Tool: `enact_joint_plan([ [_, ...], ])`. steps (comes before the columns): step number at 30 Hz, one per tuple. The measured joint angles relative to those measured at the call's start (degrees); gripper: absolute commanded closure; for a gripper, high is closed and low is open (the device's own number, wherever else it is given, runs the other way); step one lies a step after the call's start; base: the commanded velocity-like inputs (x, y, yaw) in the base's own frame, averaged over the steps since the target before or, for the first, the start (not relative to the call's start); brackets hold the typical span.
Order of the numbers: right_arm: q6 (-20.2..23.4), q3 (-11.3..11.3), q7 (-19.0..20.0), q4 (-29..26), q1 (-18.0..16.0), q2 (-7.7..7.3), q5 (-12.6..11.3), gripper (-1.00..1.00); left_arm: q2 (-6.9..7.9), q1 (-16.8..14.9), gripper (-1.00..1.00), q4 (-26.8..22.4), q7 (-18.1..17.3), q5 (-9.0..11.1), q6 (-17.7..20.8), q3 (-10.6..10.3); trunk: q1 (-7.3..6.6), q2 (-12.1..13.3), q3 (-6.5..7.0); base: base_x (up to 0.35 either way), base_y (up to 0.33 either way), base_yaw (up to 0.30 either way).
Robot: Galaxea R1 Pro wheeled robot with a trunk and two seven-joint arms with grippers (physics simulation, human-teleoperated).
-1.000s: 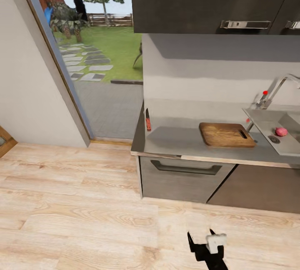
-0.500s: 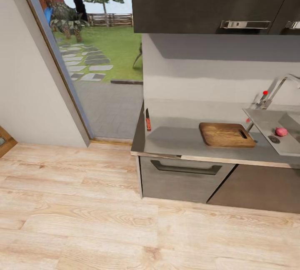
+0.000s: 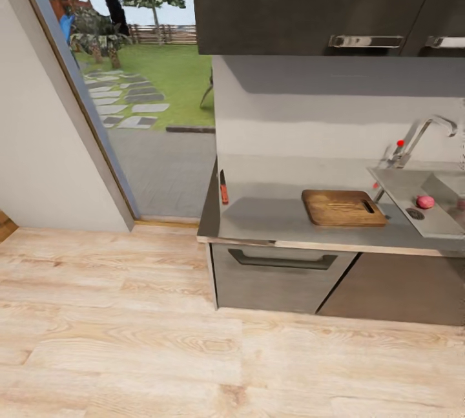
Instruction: In the kitchen, take the Vidalia onion out of the sink, dice it on the chopping board with the paring knife, put the diced onion into the bowl on the countertop, then place both the paring knife and the chopping board into the sink.
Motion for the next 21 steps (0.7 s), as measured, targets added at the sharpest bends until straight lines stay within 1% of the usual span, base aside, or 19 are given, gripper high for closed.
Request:
enact_joint_plan([
  [4, 0.0, 0.0, 0.0, 0.0, 0.0, -0.01, -0.1, -1.0, 0.0, 0.0, -1.0, 0.5, 0.0, 0.0, -0.1, 0.0, 0.0, 0.0, 0.33, 0.0, -0.019, -0.124],
  [6, 0.0, 0.0, 0.0, 0.0, 0.0, -0.01, -0.1, -1.0, 0.01, 0.0, -1.0, 0.7, 0.0, 0.1, -0.1, 0.0, 0.0, 0.0, 0.49, 0.0, -0.185, -0.118],
  [11, 0.0, 0.0, 0.0, 0.0, 0.0, 0.03, 0.0, -1.0, -0.04, 0.0, -1.0, 0.8, 0.0, 0.1, -0.1, 0.1, 0.0, 0.0, 0.92, 0.0, -0.279, -0.057],
  [21, -0.1, 0.0, 0.0, 0.3, 0.0, 0.15, 0.0, -1.0, -0.08, 0.0, -1.0, 0.8, 0.2, -0.1, -0.1, 0.1, 0.0, 0.0, 1.81, 0.0, -0.312, -0.005],
])
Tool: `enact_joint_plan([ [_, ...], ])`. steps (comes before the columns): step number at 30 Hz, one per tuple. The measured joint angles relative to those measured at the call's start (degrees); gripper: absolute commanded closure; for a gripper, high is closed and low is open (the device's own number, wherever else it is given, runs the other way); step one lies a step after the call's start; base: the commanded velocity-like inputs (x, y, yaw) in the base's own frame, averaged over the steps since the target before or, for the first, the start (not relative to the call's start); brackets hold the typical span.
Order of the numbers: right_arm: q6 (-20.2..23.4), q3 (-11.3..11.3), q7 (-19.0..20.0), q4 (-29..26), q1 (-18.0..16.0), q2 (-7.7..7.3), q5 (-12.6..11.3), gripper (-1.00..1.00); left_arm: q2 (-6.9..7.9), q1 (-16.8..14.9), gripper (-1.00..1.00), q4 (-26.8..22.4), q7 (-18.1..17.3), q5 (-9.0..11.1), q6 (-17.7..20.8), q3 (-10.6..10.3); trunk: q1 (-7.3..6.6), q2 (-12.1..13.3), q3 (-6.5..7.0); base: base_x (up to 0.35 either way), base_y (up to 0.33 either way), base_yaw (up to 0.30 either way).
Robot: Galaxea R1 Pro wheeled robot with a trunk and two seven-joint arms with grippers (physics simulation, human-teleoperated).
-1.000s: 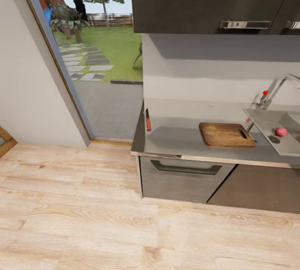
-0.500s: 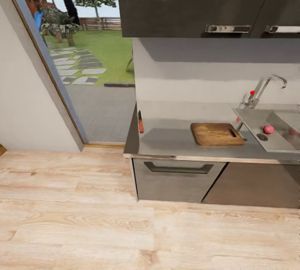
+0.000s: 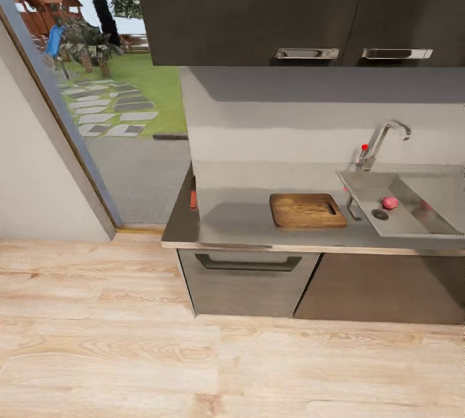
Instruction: In the kitchen, take the Vidalia onion out of the sink, dice it on the chopping board with the paring knife, put the diced onion into the bowl on the countertop, then place both the paring knife and the chopping board into the sink.
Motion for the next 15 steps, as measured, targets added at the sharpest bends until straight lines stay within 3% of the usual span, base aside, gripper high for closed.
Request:
enact_joint_plan([
  [15, 0.0, 0.0, 0.0, 0.0, 0.0, 0.01, 0.0, -1.0, 0.0, 0.0, -1.0, 0.6, 0.0, 0.0, 0.0, 0.0, 0.0, 0.0, 1.34, 0.0, -0.315, -0.025],
])
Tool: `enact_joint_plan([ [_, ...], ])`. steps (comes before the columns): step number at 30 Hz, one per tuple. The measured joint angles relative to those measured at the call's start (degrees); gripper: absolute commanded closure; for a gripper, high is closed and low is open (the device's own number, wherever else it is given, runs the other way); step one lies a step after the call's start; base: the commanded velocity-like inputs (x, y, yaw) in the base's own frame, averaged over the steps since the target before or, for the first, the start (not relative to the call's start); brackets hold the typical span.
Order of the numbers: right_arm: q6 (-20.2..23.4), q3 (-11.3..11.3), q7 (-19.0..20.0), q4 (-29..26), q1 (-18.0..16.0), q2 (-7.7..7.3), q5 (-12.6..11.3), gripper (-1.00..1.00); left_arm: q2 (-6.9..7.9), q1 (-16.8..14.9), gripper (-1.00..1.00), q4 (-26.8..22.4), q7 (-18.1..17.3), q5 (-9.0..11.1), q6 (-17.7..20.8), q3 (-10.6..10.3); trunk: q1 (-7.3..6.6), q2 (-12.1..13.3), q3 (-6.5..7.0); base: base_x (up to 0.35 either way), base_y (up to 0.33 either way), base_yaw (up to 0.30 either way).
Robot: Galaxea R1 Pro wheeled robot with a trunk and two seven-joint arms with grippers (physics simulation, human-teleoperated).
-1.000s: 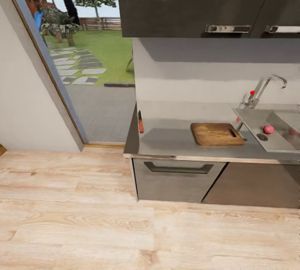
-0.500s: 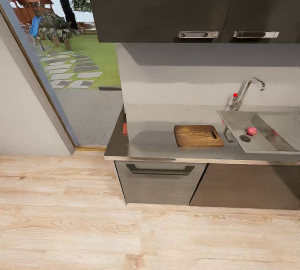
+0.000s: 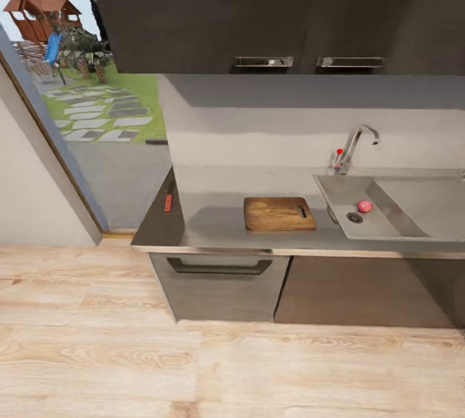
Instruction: In the kitchen, take the Vidalia onion out of the sink, dice it on the chopping board with the paring knife, put the diced onion into the bowl on the countertop, then place both the paring knife and the chopping board into the sink.
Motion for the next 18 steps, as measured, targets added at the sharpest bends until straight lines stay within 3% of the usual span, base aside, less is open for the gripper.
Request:
enact_joint_plan([
  [11, 0.0, 0.0, 0.0, 0.1, 0.0, -0.02, 0.0, -1.0, 0.0, 0.0, -1.0, 0.0, 0.0, 0.0, 0.0, 0.0, 0.0, 0.0, 0.98, 0.0, -0.311, -0.086],
  [18, 0.0, 0.0, 0.0, 0.1, 0.0, -0.04, 0.0, -1.0, 0.04, 0.0, -1.0, 0.0, 0.0, 0.0, 0.0, 0.0, 0.0, 0.0, 1.61, 0.0, -0.096, -0.088],
])
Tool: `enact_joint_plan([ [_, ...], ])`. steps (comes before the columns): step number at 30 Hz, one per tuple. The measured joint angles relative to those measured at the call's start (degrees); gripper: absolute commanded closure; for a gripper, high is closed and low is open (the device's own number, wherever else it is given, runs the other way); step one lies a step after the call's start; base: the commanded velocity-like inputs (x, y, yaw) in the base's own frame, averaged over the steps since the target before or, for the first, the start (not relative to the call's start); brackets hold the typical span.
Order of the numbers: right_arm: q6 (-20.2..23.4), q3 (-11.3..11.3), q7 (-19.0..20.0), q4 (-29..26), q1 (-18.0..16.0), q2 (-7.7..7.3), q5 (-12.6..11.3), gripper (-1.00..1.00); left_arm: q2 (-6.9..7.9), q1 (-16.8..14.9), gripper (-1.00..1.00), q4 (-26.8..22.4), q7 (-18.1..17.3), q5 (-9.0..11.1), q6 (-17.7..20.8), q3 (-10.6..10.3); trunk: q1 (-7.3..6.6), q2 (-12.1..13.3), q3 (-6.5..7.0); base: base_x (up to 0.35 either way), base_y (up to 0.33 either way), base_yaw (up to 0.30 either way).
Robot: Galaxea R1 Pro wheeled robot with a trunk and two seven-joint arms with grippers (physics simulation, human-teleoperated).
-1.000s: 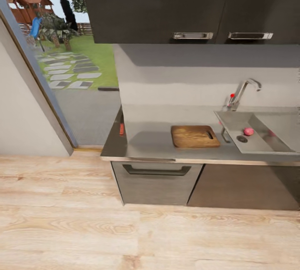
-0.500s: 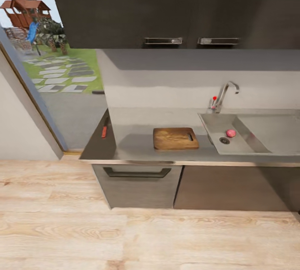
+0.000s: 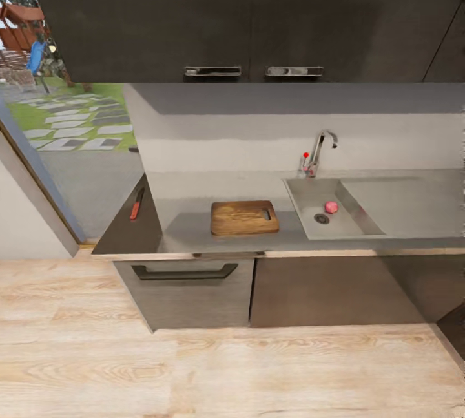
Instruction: In the kitchen, take the Vidalia onion out of the sink, dice it on the chopping board with the paring knife, put the diced onion into the bowl on the countertop, then place both the paring knife and the chopping board into the sink.
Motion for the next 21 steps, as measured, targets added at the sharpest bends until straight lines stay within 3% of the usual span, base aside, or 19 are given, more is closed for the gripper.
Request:
enact_joint_plan([
  [21, 0.0, 0.0, 0.0, 0.0, 0.0, -0.05, 0.0, -1.0, 0.03, 0.0, -1.0, 0.1, 0.0, 0.0, 0.0, 0.0, 0.0, 0.0, 1.88, 0.0, -0.003, -0.088],
])
